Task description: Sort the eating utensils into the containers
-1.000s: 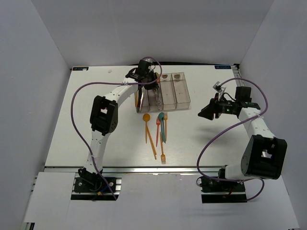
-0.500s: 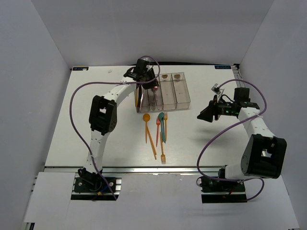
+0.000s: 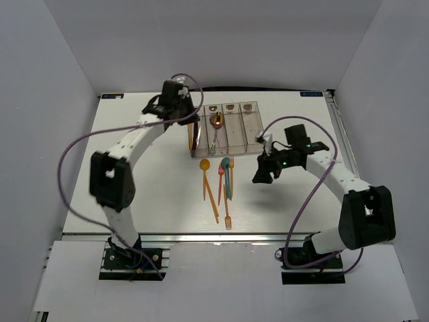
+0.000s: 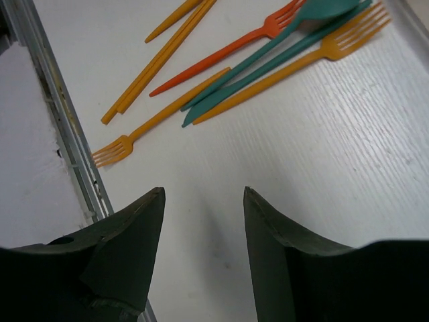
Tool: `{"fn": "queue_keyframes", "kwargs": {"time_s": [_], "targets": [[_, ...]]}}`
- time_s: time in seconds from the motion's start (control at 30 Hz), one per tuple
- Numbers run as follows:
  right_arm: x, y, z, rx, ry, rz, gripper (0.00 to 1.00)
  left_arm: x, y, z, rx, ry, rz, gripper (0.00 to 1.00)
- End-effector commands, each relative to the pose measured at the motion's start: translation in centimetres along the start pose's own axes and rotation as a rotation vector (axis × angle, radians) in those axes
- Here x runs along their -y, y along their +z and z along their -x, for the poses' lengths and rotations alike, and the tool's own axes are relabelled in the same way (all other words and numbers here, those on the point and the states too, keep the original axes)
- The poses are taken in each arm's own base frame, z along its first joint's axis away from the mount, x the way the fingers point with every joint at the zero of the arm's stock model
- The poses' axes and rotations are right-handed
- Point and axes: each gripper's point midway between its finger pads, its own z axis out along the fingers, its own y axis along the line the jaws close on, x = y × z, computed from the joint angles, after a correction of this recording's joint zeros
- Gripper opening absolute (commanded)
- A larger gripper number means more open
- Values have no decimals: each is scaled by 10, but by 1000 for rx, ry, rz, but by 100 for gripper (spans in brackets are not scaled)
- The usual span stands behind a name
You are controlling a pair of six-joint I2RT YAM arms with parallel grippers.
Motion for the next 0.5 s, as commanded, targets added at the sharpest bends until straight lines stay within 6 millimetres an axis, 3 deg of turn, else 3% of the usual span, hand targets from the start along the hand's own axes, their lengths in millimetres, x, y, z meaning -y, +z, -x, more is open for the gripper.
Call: {"fn": "queue_keyframes", "kwargs": {"time_s": [0.0,0.03,0.07,0.1,0.13,0.17,0.2,0.33,0.37,0.47], "targets": [[13,21,-2,-88,21,-155,57,8,-91,15,152,37,-52,10],[7,31,1,-104,10,-155,58,5,-101,8,163,20,-49,11],[15,37,2,-113,59,-214,58,-15,-101,-24,114,3,-15,13],[18,41,9,-110,74,-237,58,-12,-128,-24,164,1,-35,15],[15,46,13,-116,77,-235,59,-17,-135,-35,162,-36,-30,19],[22,52,13,-123,112,-268,59,-35,-134,-66,118,-57,1,22],[22,57,22,-119,110,-286,59,-34,-156,-67,168,-67,-17,23],[25,76,32,-133,140,-291,58,-57,-181,-115,188,-182,-9,30],[24,80,34,-133,145,-287,58,-68,-178,-138,156,-241,12,30],[21,95,40,-141,132,-283,57,-74,-192,-157,183,-327,-11,30]]}}
